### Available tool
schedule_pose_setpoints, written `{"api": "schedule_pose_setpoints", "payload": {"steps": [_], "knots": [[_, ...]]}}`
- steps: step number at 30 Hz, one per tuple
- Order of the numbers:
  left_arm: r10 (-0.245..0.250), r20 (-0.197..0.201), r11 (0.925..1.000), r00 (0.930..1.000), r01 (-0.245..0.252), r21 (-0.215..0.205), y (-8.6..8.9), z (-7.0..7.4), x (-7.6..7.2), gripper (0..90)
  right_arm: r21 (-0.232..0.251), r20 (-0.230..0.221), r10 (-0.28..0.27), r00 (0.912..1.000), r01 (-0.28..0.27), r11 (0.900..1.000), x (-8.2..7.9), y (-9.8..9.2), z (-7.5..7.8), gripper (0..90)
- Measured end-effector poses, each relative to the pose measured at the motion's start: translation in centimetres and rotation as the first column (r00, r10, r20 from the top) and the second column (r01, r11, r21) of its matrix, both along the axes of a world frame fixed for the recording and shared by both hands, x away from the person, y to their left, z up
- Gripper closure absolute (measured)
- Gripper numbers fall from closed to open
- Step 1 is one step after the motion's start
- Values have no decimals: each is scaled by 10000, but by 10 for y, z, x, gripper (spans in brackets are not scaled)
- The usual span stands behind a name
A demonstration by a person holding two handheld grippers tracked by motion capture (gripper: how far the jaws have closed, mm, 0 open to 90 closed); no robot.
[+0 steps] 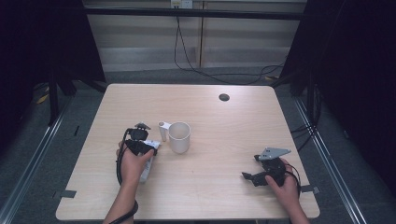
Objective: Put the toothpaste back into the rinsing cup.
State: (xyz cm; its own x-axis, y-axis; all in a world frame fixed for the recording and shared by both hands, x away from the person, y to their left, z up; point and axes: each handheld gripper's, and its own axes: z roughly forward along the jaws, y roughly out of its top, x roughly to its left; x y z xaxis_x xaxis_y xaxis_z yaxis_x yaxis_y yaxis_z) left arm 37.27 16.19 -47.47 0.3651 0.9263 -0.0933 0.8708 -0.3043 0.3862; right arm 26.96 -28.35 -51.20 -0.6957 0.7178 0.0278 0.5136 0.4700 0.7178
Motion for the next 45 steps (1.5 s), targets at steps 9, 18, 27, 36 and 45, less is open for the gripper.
{"api": "schedule_pose_setpoints", "payload": {"steps": [9,18,27,36,45], "knots": [[112,157,9997,9998,-108,-241,-2,9,-4,656,-40,6,11,10000,-11,10000,0,0,0,100],[115,836,9944,9964,-27,-1052,8,28,-14,672,-48,6,10,10000,-10,10000,0,0,0,100],[62,1679,9809,9858,267,-1925,17,46,-24,674,-42,-1,2,10000,-2,10000,0,0,0,100],[-16,2257,9698,9742,566,-2373,23,53,-28,670,-40,0,4,10000,-4,10000,0,0,0,100],[-36,2741,9596,9617,804,-2698,24,68,-32,671,-42,-4,3,10000,-3,10000,0,0,0,100]]}}
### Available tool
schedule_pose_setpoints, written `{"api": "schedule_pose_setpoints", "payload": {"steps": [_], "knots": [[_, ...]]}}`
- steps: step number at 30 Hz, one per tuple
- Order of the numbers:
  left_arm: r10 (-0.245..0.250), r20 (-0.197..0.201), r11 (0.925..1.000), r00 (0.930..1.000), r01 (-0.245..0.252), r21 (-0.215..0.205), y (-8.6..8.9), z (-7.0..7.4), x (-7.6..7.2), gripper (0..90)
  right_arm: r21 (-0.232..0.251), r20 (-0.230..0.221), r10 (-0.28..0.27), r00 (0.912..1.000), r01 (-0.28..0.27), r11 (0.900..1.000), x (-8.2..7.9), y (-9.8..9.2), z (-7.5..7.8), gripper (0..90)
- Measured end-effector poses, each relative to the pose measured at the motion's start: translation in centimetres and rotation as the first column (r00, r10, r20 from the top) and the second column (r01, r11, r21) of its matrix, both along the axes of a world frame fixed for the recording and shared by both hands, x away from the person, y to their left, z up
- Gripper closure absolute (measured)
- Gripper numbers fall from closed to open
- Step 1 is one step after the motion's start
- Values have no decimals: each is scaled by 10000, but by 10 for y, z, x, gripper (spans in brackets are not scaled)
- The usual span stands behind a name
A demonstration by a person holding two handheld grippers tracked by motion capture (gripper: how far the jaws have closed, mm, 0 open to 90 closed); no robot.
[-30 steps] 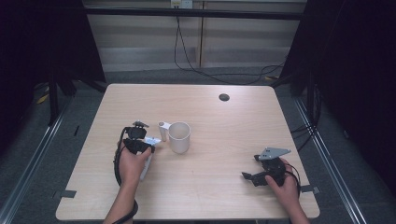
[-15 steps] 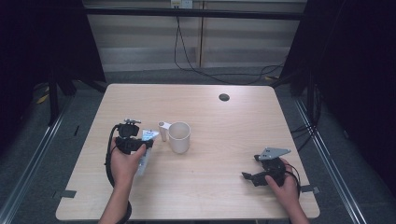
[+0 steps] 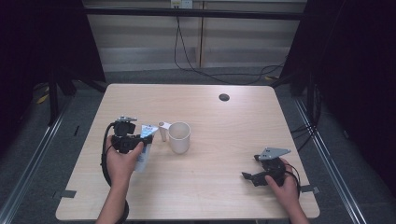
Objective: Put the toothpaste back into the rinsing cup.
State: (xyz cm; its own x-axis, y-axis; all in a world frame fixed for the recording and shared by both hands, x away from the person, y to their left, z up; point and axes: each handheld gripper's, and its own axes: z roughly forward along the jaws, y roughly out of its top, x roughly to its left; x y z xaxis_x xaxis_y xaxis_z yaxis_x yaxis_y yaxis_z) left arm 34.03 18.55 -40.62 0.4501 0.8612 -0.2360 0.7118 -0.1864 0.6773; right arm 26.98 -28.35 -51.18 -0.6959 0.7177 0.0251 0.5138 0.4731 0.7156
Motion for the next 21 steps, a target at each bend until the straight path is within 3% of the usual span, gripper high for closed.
{"api": "schedule_pose_setpoints", "payload": {"steps": [16,21], "knots": [[-275,1082,9962,9938,362,-794,-9,34,-4,668,2,4,-1,10000,1,10000,0,0,0,100],[-301,1405,9960,9896,415,-794,-14,43,-4,668,2,4,-1,10000,1,10000,0,0,0,100]]}}
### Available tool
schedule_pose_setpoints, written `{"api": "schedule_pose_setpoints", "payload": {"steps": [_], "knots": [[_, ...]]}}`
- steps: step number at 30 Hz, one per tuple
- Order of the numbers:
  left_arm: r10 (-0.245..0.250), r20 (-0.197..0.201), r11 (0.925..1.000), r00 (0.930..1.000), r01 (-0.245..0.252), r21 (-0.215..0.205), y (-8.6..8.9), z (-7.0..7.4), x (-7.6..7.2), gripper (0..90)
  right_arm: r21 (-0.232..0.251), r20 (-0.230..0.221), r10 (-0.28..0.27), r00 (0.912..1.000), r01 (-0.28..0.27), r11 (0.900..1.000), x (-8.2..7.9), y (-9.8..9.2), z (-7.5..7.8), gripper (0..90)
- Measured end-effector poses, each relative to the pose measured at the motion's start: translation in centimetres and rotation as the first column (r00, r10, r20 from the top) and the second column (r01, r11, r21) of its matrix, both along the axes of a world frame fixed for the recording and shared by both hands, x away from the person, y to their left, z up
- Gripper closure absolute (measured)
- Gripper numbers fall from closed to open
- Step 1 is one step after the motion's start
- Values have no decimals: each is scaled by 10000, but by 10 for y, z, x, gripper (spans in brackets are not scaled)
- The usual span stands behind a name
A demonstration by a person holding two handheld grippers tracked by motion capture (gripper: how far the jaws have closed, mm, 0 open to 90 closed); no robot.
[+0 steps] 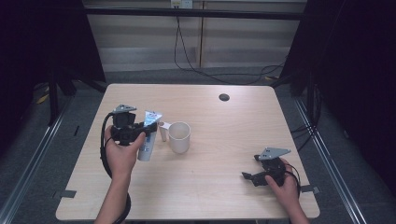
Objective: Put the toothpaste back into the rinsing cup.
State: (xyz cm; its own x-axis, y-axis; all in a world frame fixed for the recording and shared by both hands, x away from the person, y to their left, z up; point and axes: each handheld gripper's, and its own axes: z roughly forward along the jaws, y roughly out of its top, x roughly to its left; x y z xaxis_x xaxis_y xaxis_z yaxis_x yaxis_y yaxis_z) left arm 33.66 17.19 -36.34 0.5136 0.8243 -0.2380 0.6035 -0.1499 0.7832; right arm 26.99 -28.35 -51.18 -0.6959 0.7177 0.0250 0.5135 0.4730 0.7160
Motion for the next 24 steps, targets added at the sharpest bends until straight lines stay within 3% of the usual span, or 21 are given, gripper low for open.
{"api": "schedule_pose_setpoints", "payload": {"steps": [24], "knots": [[-273,582,9981,9979,304,-531,-28,22,14,667,3,-3,-2,10000,2,10000,0,0,0,101]]}}
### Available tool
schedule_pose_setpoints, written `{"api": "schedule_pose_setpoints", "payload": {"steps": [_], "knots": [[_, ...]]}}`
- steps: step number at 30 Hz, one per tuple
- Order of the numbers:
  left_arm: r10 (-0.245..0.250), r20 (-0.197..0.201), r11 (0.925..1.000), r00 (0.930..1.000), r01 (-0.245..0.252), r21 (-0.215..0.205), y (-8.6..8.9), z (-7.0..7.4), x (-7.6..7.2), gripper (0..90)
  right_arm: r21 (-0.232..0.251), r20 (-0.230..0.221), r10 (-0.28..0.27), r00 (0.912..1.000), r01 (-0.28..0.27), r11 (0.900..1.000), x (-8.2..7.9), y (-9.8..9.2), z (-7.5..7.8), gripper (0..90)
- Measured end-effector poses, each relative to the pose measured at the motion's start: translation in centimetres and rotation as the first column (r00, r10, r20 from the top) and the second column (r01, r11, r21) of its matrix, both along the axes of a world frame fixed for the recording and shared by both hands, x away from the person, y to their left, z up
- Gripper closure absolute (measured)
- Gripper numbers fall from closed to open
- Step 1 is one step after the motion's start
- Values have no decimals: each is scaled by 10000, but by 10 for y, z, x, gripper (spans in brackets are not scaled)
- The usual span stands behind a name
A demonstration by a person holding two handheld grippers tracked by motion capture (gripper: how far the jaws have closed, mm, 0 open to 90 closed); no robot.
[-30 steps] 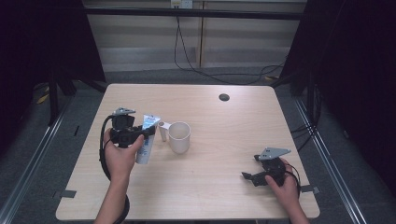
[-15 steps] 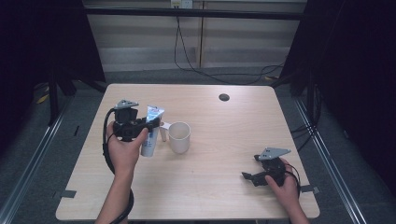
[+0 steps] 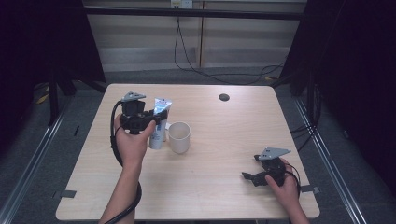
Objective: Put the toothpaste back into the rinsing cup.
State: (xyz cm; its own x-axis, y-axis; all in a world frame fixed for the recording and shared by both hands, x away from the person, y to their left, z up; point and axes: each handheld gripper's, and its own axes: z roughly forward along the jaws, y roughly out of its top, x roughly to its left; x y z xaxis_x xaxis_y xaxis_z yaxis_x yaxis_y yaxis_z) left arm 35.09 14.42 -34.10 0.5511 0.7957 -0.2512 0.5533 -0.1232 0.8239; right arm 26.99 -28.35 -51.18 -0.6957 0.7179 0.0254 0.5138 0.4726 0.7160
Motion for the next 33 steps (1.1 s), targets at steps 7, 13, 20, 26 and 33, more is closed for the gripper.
{"api": "schedule_pose_setpoints", "payload": {"steps": [7,13,20,26,33], "knots": [[-75,114,9999,9999,76,-94,-11,4,4,666,-2,4,2,10000,-2,10000,0,0,0,100],[-90,200,9999,9998,93,-134,-18,5,8,665,-3,4,3,10000,-3,10000,0,0,0,101],[-28,326,9998,9995,33,-174,-26,7,13,665,-4,3,3,10000,-3,10000,0,0,0,100],[-66,502,9999,9987,74,-152,-33,9,15,665,-7,2,4,10000,-4,10000,0,0,0,100],[-73,509,9997,9987,84,-210,-41,5,19,663,-6,0,3,10000,-3,10000,0,0,0,100]]}}
